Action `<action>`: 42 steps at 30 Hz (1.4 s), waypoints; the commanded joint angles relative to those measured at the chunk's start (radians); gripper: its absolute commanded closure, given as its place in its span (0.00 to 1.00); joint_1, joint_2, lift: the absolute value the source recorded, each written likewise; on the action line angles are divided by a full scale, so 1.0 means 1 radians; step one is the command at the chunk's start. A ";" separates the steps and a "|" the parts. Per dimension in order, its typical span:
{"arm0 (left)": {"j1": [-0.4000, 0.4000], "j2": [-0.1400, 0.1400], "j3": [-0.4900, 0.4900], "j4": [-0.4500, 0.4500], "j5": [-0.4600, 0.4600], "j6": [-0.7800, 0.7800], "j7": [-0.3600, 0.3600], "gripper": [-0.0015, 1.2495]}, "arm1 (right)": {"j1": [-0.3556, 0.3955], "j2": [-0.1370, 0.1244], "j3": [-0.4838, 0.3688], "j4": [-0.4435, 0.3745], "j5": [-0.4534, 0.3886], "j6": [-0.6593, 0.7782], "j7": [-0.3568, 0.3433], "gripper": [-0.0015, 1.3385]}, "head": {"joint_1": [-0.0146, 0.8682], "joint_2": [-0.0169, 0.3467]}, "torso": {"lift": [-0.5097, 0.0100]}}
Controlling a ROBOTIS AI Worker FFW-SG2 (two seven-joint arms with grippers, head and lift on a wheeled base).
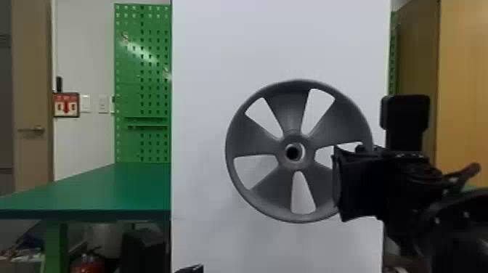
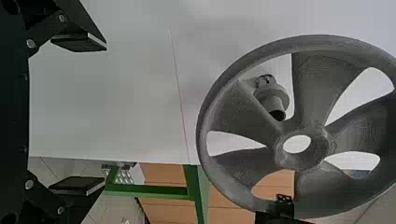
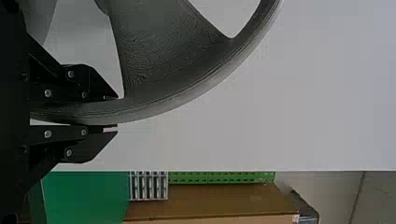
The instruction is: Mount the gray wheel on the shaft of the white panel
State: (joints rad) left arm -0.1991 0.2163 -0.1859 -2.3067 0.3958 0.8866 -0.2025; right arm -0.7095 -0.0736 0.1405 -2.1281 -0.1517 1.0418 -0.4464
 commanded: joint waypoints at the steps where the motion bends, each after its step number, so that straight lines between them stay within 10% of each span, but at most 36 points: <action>1: 0.000 0.000 -0.001 0.001 0.000 0.000 0.000 0.20 | -0.008 0.000 -0.006 0.020 -0.012 -0.014 0.000 0.88 | 0.06 0.16 | 0.00; 22: -0.006 0.005 -0.009 0.003 0.002 0.000 0.000 0.20 | -0.039 -0.018 -0.025 0.103 -0.040 -0.071 0.003 0.88 | 0.06 0.16 | 0.00; 42: -0.010 0.005 -0.015 0.004 0.003 0.000 0.000 0.20 | -0.067 -0.028 -0.065 0.211 0.014 -0.143 0.156 0.88 | 0.06 0.16 | 0.00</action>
State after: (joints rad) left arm -0.2087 0.2209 -0.2001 -2.3025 0.3985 0.8866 -0.2025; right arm -0.7708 -0.0988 0.0790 -1.9361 -0.1419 0.9129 -0.3036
